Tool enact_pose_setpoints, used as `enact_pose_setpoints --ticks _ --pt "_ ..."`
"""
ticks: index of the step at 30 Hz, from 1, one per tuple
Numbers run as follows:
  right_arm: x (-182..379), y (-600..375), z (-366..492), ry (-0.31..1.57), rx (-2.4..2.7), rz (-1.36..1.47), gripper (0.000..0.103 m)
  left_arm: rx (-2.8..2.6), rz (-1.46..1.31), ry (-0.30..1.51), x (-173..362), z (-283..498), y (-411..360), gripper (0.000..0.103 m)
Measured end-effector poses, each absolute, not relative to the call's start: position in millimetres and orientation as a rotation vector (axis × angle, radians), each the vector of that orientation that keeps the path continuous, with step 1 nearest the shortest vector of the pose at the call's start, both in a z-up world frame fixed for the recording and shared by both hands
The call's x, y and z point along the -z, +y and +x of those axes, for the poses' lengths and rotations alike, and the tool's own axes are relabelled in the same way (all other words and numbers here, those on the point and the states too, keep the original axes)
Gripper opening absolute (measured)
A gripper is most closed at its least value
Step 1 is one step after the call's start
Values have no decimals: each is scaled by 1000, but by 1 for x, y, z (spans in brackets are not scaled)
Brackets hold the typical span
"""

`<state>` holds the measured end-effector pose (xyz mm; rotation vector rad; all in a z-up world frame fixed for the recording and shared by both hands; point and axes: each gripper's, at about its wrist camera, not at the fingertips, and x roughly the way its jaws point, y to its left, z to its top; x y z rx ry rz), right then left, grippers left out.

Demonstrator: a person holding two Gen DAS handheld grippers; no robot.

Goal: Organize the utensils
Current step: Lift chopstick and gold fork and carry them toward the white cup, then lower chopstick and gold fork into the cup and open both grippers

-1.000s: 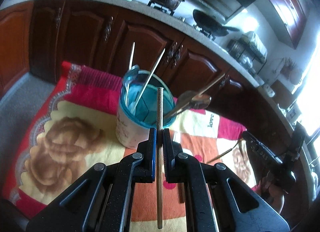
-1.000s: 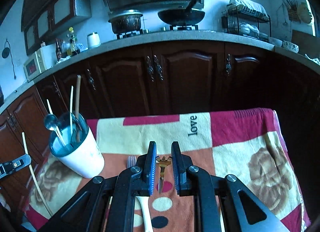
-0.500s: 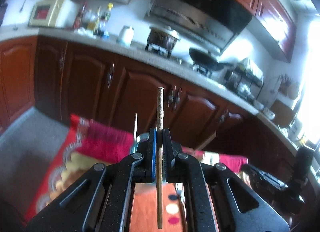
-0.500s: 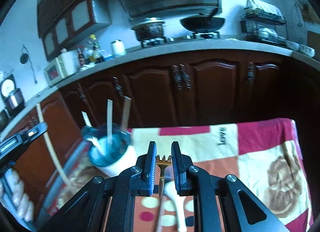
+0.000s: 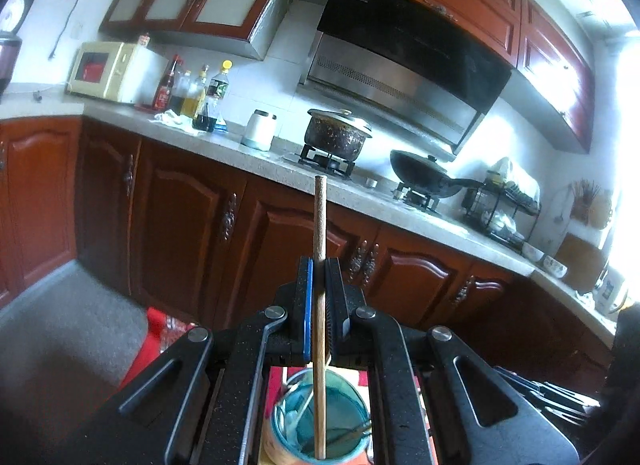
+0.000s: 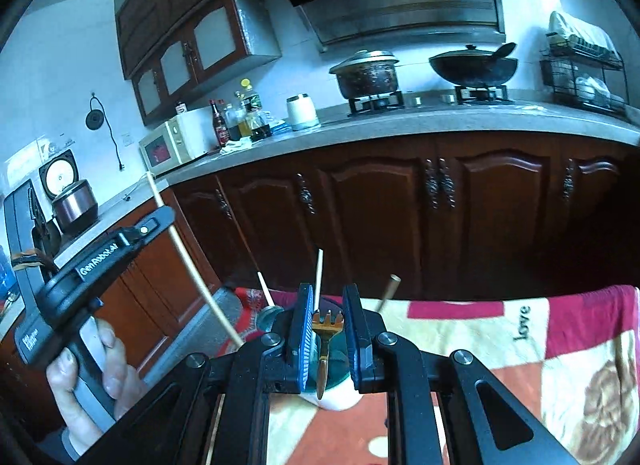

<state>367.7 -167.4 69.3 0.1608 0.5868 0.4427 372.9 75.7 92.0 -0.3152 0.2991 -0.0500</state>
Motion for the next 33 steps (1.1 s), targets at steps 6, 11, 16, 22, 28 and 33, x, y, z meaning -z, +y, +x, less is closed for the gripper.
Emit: enact_pose_setpoints --ticks 6,11,16,22,28,33 --pt "-53 -139 392 611 -463 143 14 32 -265 303 -73 390 74 5" --pt "-29 -126 405 650 -464 138 14 26 -223 303 -55 396 72 5" --pt "-10 -120 412 679 -460 132 14 46 -187 313 -41 399 65 5" --pt "7 -116 416 711 -459 129 14 78 -132 336 -22 394 50 5" --pt "22 -111 417 739 -458 117 14 87 -105 379 -2 390 45 5" --pt "30 -108 419 757 -447 108 14 110 -121 396 1 387 47 5"
